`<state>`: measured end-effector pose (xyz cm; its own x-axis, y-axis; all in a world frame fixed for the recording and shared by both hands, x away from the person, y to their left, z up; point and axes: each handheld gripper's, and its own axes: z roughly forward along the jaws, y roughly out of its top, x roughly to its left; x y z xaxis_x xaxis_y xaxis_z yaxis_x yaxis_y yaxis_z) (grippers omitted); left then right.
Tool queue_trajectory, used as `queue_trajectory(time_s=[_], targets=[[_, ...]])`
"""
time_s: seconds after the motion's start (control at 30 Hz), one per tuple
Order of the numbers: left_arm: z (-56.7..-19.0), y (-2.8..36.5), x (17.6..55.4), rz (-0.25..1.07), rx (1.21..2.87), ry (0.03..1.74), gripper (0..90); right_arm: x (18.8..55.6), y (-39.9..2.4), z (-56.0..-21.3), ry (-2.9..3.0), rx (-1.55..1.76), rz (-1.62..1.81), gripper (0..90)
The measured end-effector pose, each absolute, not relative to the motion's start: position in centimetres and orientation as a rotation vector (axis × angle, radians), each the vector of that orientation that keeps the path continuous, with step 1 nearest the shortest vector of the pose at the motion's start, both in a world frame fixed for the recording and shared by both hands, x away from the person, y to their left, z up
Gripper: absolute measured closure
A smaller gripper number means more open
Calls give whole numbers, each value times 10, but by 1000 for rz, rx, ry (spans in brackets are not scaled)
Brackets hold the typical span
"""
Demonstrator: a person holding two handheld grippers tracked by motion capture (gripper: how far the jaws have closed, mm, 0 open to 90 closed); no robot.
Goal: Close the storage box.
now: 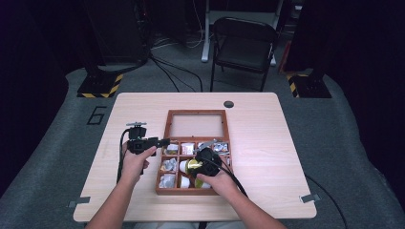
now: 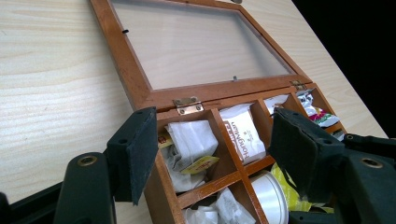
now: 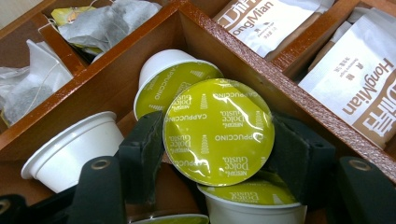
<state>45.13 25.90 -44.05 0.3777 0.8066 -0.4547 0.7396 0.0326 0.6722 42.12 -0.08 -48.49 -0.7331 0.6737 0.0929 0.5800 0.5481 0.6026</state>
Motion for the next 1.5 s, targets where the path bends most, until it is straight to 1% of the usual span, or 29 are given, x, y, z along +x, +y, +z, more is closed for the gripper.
queue_trajectory(time_s=[0.13, 0.17, 0.2, 0.27, 0.3, 0.33, 0.37, 0.43, 0.47, 0.57, 0.73, 0.87, 0.93, 1.33, 1.5], targets=[[-441, 259, 452, 90, 1713, 1373, 324, 422, -2, -484, 2640, 1063, 943, 373], [-441, 260, 452, 90, 1713, 1374, 324, 422, -3, -483, 2642, 1069, 959, 396], [-441, 260, 452, 90, 1712, 1375, 324, 420, -6, -478, 2586, 1069, 990, 606], [-441, 260, 452, 90, 1712, 1375, 324, 420, -9, -474, 2584, 1054, 1026, 611], [-441, 259, 452, 87, 1709, 1381, 324, 421, -11, -472, 2590, 1070, 1061, 604], [-441, 259, 452, 88, 1709, 1381, 324, 422, -11, -472, 2605, 1077, 1035, 537], [-441, 259, 452, 88, 1709, 1381, 324, 422, -11, -472, 2605, 1077, 1035, 537], [-441, 259, 452, 87, 1708, 1381, 324, 424, -10, -477, 2650, 1090, 987, 404], [-441, 260, 452, 88, 1710, 1379, 324, 425, -9, -479, 2667, 1093, 981, 372], [-441, 260, 452, 84, 1706, 1381, 324, 421, -6, -481, 2628, 1107, 963, 332], [-442, 260, 452, 87, 1712, 1376, 324, 417, -9, -474, 2578, 1108, 990, 349], [-442, 260, 452, 87, 1713, 1375, 324, 419, -8, -477, 2621, 1120, 968, 317], [-442, 260, 452, 81, 1707, 1380, 324, 418, -3, -480, 2627, 1107, 937, 317], [-442, 261, 452, 83, 1698, 1387, 324, 425, 8, -486, 2689, 1092, 867, 332], [-443, 261, 452, 83, 1697, 1389, 324, 425, 9, -487, 2681, 1122, 872, 360]])
